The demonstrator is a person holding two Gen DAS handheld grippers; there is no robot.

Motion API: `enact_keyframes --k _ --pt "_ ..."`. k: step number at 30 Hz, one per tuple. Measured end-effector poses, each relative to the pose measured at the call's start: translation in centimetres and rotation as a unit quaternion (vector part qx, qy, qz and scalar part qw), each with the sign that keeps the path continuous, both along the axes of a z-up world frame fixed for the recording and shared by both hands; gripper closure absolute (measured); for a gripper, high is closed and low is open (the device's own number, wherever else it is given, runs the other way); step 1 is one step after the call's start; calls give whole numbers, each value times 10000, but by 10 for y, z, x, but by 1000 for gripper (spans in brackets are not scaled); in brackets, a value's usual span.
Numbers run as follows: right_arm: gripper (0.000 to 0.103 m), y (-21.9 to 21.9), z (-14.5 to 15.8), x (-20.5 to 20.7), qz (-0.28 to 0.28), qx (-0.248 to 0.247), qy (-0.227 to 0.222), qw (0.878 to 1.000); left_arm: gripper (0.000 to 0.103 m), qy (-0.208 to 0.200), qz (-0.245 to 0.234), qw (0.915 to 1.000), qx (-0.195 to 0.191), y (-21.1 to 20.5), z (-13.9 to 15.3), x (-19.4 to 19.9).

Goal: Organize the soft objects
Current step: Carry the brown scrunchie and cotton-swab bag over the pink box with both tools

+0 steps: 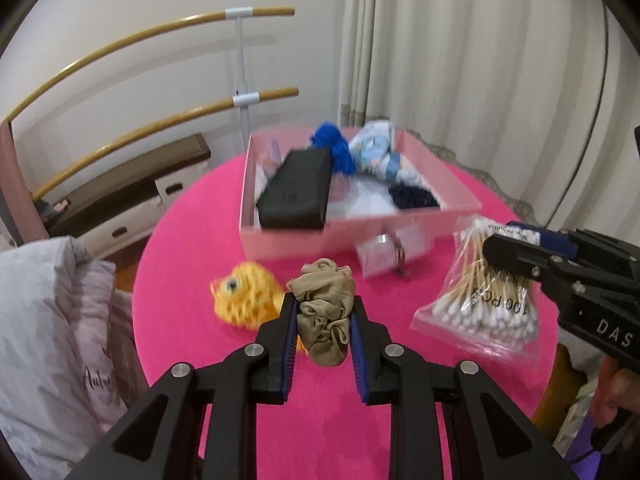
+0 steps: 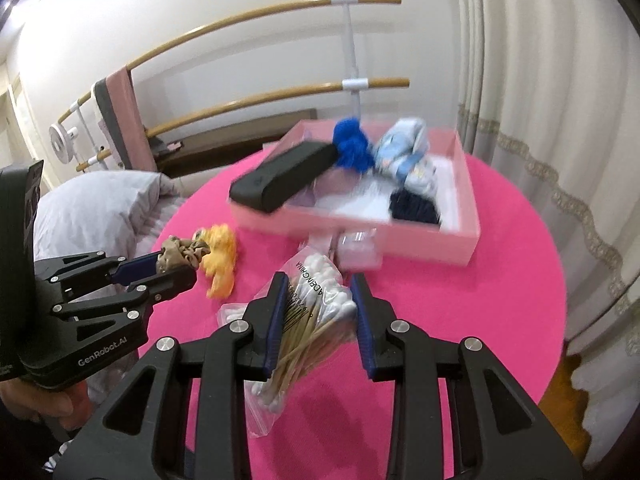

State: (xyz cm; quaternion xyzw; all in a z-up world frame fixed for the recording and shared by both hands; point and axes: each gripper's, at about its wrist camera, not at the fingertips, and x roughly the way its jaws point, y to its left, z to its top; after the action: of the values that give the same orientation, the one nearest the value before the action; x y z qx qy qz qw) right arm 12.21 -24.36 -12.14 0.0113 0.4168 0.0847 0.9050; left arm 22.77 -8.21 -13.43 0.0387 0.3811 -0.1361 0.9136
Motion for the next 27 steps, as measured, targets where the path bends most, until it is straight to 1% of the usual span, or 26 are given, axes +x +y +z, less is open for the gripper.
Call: enact_keyframes --k 4,8,13,19,23,27 --pt "74 -5 23 18 -76 -79 -252 9996 82 -244 59 9997 -54 -1 19 13" --pt "74 -11 42 41 -159 -164 -461 9987 82 -492 87 9987 -128 -4 42 35" --pt "74 -22 60 77 -324 -185 -618 9974 82 -588 74 9980 -233 -9 59 67" --pt "74 -32 63 119 -465 -194 -583 9970 82 -608 45 9978 -260 -19 67 102" --pt "74 -39 56 142 -549 -194 -481 9971 82 -537 3 9982 -280 -29 66 131" --pt "74 -49 48 161 -642 -196 -395 9970 82 -456 -23 9985 -295 -38 64 152"
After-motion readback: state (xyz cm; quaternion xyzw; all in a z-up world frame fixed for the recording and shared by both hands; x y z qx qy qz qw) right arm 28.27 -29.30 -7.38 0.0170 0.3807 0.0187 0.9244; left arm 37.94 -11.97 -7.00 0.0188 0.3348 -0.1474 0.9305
